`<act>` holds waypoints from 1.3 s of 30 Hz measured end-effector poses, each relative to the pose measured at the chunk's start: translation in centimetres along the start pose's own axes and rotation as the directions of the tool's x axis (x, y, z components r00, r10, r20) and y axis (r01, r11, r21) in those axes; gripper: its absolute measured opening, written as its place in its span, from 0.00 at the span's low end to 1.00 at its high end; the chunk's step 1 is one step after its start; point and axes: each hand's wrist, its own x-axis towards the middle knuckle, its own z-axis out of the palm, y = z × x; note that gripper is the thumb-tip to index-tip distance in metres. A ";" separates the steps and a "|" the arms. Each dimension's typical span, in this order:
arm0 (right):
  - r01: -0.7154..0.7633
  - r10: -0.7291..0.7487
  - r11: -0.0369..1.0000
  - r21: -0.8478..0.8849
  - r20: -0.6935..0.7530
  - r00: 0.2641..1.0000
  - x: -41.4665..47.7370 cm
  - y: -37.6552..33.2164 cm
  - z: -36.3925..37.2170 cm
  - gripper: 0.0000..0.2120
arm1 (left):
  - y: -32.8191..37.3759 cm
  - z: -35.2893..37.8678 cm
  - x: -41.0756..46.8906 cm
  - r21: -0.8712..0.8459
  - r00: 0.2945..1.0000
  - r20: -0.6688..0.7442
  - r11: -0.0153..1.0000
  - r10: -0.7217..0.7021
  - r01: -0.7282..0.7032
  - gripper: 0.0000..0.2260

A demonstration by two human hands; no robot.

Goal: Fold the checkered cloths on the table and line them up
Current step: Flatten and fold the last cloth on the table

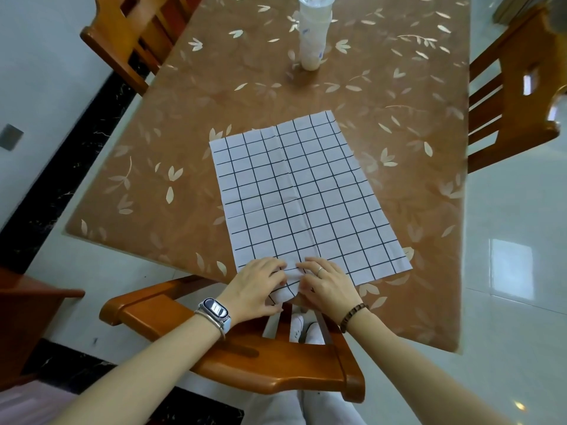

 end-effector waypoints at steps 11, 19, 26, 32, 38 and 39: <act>-0.265 0.272 0.948 0.174 -0.015 0.962 0.6 -1.1 -3.0 0.09 | 0.9 -0.7 0.1 -0.131 0.971 -0.163 0.980 -0.174 0.153 0.18; -0.273 0.279 0.942 0.196 -0.005 0.960 0.4 -0.9 -5.8 0.15 | 0.4 -3.5 0.0 -0.404 0.923 -0.165 0.877 -0.348 0.259 0.05; -0.371 0.375 0.916 0.150 0.007 0.927 -1.2 1.7 -8.3 0.10 | -0.4 -5.8 -1.6 -0.623 0.887 -0.120 0.730 -0.445 0.282 0.19; -0.423 0.403 0.893 0.153 0.146 0.903 -0.8 3.3 -10.8 0.07 | -0.7 -7.1 -2.4 -0.748 0.836 -0.056 0.577 -0.546 0.327 0.03; -0.414 0.359 0.883 0.220 0.252 0.899 0.6 3.8 -13.3 0.04 | -2.1 -7.4 -3.2 -0.787 0.838 0.041 0.499 -0.545 0.363 0.08; -0.409 0.350 0.885 0.223 0.261 0.900 0.8 3.8 -13.7 0.03 | -2.1 -7.7 -3.1 -0.796 0.839 0.053 0.484 -0.542 0.363 0.07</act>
